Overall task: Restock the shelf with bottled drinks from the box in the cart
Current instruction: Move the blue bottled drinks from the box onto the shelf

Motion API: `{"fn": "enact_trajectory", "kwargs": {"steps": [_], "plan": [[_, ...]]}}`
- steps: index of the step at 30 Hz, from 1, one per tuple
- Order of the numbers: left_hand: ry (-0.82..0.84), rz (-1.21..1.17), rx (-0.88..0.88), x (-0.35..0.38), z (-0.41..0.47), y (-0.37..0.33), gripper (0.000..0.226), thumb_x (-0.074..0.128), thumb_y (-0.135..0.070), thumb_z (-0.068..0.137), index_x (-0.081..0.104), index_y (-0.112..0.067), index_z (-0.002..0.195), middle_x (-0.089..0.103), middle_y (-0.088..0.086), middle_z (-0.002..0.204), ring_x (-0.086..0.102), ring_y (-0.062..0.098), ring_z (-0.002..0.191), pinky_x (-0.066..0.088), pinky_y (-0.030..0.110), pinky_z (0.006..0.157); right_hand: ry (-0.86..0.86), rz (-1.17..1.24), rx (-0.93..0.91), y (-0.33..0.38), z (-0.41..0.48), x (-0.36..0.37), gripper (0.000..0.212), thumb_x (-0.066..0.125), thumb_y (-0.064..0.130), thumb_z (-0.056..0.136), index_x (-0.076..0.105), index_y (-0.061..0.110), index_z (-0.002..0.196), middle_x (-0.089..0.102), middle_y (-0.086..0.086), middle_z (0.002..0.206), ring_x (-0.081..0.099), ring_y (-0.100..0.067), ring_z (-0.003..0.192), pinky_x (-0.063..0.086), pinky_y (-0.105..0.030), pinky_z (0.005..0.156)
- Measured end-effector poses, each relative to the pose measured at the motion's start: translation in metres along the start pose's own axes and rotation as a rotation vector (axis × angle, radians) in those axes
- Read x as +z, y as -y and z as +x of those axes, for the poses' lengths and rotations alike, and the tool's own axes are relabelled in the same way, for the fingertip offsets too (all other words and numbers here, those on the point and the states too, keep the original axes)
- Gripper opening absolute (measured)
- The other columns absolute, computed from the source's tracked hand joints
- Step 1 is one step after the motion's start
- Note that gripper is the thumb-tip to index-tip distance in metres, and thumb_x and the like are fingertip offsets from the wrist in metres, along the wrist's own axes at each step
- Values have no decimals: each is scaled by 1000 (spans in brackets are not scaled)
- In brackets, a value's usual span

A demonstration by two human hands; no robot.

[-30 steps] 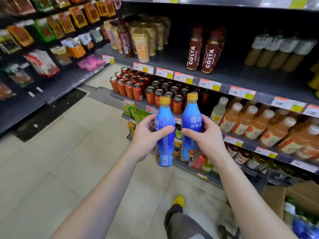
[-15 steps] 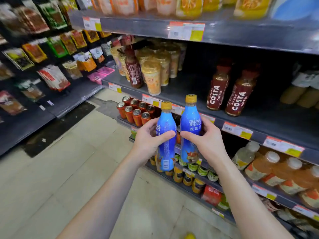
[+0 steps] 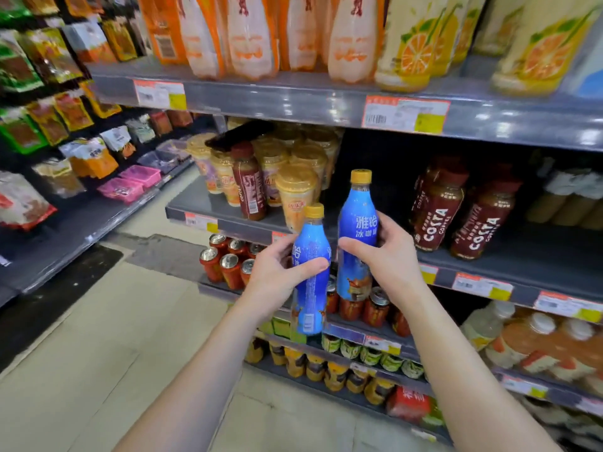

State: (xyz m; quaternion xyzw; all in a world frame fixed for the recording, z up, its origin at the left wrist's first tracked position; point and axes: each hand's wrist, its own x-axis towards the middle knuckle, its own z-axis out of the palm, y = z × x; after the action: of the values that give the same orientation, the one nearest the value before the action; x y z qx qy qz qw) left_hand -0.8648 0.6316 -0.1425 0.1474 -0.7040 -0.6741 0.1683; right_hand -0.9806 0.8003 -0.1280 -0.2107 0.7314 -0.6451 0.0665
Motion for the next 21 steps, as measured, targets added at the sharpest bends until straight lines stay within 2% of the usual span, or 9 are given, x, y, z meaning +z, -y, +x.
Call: {"fn": "enact_trajectory", "kwargs": {"steps": [2,7,15,18,21], "plan": [[79,20,29,-13,15,-6,50,89,-18,77,69,-24,122,77,-7,113,72,11,104,56,26,89,-54,-8,-17,8,11,12,60,90,21,74,64,25,127,76,8,109,73,-10,98,61,-42,90],[184,-6,63,-33,45,-15,58,88,-12,78,65,-13,132,76,-3,117,73,4,100,53,14,79,-176,-24,-40,16,38,30,64,92,21,69,63,23,126,76,6,109,74,-13,98,59,-45,92],[266,-21,94,-45,66,-20,51,87,-17,80,68,-21,126,77,-7,114,72,10,106,57,23,86,-296,13,-52,8,69,49,51,90,25,72,67,30,117,77,6,107,74,-14,100,59,-47,94],[268,-26,95,-45,69,-21,50,86,-15,80,68,-22,126,77,-8,114,72,9,106,57,24,86,-320,23,-67,3,79,50,63,90,30,71,63,21,127,76,3,113,73,-15,103,59,-45,94],[273,-27,96,-45,72,-20,46,85,-16,83,68,-27,124,76,-8,114,72,11,107,58,33,91,-349,5,-82,-1,89,47,76,92,24,72,56,17,138,72,2,121,71,-12,106,59,-37,93]]}}
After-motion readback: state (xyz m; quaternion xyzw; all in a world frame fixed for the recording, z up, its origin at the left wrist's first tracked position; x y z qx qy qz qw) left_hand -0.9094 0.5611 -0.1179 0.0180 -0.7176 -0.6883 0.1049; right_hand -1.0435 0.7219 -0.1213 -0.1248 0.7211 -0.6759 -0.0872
